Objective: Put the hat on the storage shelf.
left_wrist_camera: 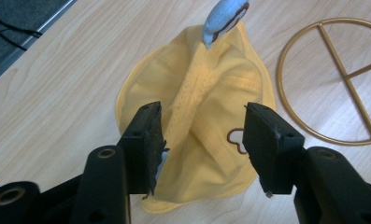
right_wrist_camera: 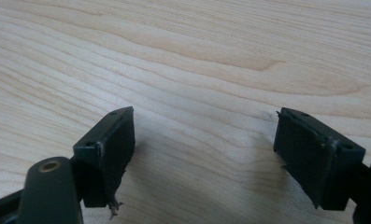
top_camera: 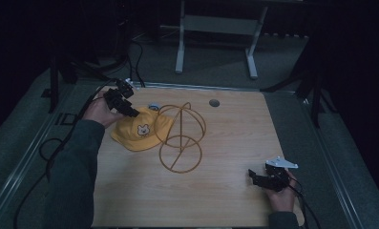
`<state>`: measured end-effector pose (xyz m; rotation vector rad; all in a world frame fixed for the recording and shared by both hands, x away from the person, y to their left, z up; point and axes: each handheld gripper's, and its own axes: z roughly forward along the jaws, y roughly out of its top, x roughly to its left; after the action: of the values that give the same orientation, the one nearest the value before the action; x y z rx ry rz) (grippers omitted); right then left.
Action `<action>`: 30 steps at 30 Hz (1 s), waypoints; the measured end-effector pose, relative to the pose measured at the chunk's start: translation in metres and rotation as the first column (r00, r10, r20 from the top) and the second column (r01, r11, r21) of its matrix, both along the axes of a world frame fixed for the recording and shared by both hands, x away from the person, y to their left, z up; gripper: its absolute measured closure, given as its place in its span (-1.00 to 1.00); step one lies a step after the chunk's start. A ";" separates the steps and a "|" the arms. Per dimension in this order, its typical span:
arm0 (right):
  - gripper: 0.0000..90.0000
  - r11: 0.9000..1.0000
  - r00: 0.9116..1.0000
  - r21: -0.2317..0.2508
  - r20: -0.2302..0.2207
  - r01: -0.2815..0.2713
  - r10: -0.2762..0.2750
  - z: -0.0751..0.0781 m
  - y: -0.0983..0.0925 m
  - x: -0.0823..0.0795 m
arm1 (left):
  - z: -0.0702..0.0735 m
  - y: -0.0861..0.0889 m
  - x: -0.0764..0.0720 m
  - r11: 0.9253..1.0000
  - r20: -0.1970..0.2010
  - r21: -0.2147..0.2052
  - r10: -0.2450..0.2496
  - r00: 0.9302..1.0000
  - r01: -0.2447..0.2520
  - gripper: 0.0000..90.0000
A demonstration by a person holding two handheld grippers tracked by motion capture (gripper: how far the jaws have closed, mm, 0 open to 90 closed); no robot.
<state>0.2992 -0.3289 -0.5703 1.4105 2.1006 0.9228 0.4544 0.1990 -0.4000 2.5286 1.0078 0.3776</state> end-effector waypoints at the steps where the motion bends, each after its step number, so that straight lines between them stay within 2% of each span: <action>1: -0.54 1.000 1.000 0.000 0.000 0.000 0.000 0.000 0.000 0.000 | -0.001 -0.001 0.001 1.000 0.000 0.000 0.002 1.000 -0.002 0.03; 4: -0.54 1.000 1.000 0.000 0.000 0.000 0.000 0.000 0.000 0.000 | -0.005 -0.004 0.005 1.000 -0.017 0.002 0.001 1.000 -0.001 -0.02; 6: -0.54 1.000 1.000 0.000 0.000 0.000 0.000 0.000 0.000 0.000 | -0.008 -0.006 0.007 1.000 -0.014 0.016 0.002 1.000 -0.002 -0.07; 12: -0.54 1.000 1.000 0.000 0.000 0.000 0.000 0.000 0.000 0.000 | -0.012 -0.007 0.015 1.000 -0.004 0.018 0.017 1.000 -0.017 -0.12; 16: -0.54 1.000 1.000 0.000 0.000 0.000 0.000 0.000 0.000 0.000 | -0.020 -0.011 0.020 0.999 -0.024 0.043 0.026 0.999 -0.025 -0.06; 23: -0.55 1.000 1.000 0.000 0.000 -0.001 0.001 0.000 0.000 0.000 | -0.036 -0.020 0.030 0.998 -0.070 0.069 0.005 0.998 0.000 0.05; 25: -0.55 1.000 1.000 0.000 0.000 -0.001 0.001 0.000 0.000 0.000 | -0.042 -0.022 0.032 0.997 -0.088 0.071 0.009 0.996 -0.003 0.10; 30: -0.55 1.000 1.000 0.000 -0.001 -0.001 0.001 0.000 0.000 0.000 | -0.042 -0.023 0.033 0.996 -0.091 0.085 -0.013 0.996 0.021 0.35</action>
<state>0.2992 -0.3289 -0.5703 1.4096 2.1023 0.9227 0.4870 0.1757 -0.4422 2.6504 1.0230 0.3105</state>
